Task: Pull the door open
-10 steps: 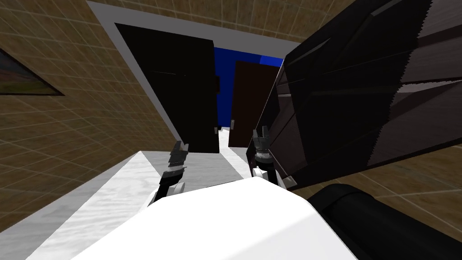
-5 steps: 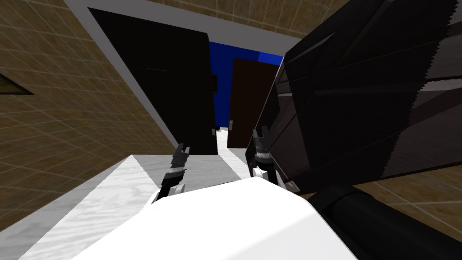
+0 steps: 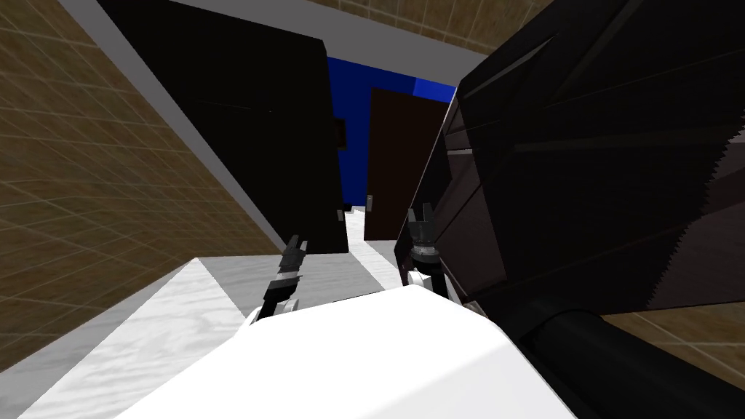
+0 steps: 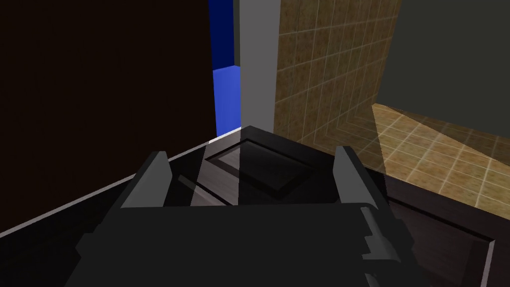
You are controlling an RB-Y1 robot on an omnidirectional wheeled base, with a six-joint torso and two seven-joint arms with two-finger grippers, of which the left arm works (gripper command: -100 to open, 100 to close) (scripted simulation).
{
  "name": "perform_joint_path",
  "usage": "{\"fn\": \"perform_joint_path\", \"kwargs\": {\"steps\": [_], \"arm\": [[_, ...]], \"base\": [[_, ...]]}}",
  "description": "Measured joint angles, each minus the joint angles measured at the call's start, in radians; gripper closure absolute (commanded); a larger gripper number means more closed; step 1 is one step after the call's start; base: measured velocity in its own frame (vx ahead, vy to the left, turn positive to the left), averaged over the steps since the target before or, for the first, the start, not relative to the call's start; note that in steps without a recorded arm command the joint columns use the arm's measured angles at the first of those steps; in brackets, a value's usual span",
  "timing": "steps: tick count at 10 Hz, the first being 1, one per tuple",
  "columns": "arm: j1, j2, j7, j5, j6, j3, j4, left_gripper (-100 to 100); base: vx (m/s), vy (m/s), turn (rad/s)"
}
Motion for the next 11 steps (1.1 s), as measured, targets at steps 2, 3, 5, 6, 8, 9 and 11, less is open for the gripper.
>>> {"fn": "perform_joint_path", "kwargs": {"steps": [2, 3, 5, 6, 8, 9, 11], "arm": [[-0.016, 0.006, 0.005, 0.004, -0.014, 0.003, 0.059, -100], [-0.027, 0.011, 0.008, 0.007, -0.021, 0.005, 0.101, -100], [-0.032, 0.017, 0.014, 0.011, -0.026, 0.005, 0.145, -100], [-0.03, 0.024, 0.02, 0.014, -0.028, 0.006, 0.161, -100], [-0.044, 0.026, 0.023, 0.017, -0.03, 0.007, 0.205, -100], [-0.046, 0.027, 0.024, 0.019, -0.032, 0.007, 0.224, -100], [-0.05, 0.033, 0.03, 0.022, -0.036, 0.008, 0.259, -100]], "base": [[0.126, -0.033, -0.083], [0.161, -0.046, -0.09], [0.125, -0.026, -0.044], [0.1, -0.016, -0.063], [0.101, -0.019, -0.059], [0.112, -0.012, -0.059], [0.094, -0.021, -0.049]]}}
